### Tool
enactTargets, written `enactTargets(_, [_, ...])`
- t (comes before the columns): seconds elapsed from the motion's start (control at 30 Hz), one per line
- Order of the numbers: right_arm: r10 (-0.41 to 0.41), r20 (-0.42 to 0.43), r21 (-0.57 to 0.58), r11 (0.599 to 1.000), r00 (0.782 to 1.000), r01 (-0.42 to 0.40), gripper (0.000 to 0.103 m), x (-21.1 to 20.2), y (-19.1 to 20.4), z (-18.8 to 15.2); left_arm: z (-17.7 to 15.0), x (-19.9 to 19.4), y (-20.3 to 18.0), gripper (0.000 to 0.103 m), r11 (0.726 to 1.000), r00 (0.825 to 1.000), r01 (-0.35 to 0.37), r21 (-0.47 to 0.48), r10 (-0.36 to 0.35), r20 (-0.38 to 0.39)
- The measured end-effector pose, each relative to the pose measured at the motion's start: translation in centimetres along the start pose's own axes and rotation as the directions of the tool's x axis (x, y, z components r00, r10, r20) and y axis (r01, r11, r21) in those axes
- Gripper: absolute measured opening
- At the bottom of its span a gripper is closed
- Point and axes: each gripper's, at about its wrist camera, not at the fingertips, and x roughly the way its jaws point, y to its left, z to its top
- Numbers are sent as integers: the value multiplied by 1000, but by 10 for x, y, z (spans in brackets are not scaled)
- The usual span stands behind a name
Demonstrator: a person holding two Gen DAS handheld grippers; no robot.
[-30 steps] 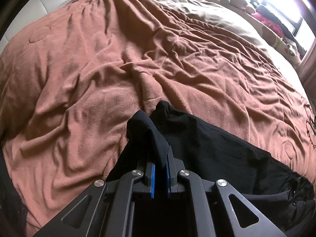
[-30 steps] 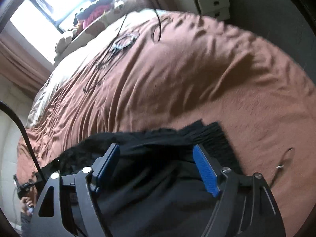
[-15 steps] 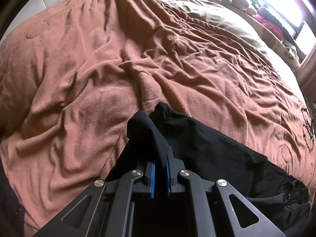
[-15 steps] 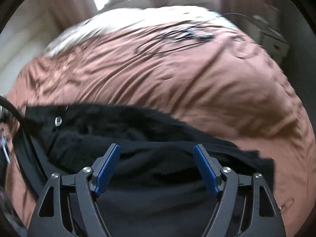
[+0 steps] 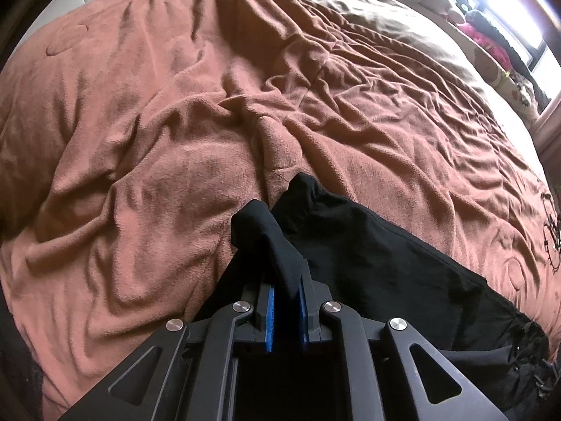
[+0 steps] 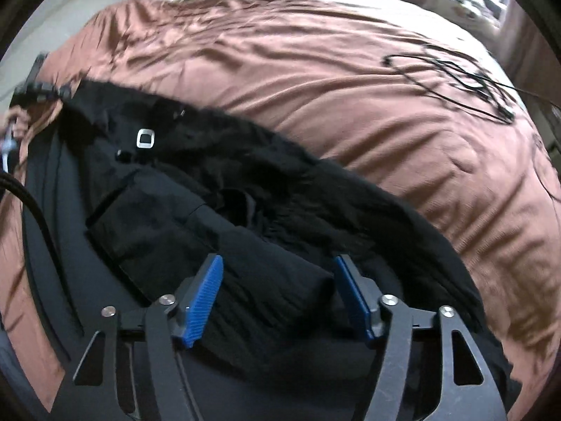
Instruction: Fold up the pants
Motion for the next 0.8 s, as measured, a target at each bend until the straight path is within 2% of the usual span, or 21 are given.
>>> enactTargets(0.13, [-22, -72, -61, 998, 997, 18, 63, 24, 2, 11, 0, 3, -3, 13, 1000, 1000, -9, 14, 9, -2])
enactTargets(0.27, [-15, -102, -99, 995, 995, 5, 62, 41, 4, 17, 0, 5, -4, 13, 1000, 1000, -14, 18, 14, -5])
enactTargets(0.33, [-13, -103, -113, 994, 995, 1, 53, 39, 6, 18, 0, 5, -5, 13, 1000, 1000, -15, 23, 15, -6])
enactTargets(0.4, [2, -98, -130, 991, 995, -15, 24, 33, 11, 15, 1, 4, -6, 13, 1000, 1000, -6, 26, 7, -11])
enactTargets(0.47, [-4, -78, -148, 989, 997, -8, 14, 27, 18, 14, 1, 1, -7, 13, 999, 1000, 6, 32, -5, -10])
enactTargets(0.6, [-53, -34, -164, 985, 998, 46, 12, 18, 24, 10, 3, -9, -11, 13, 998, 999, 48, 35, -48, 5])
enactTargets(0.8, [-106, 72, -96, 989, 992, 113, 11, -6, 14, 17, 11, -10, -19, 12, 999, 999, 51, 17, -51, 12])
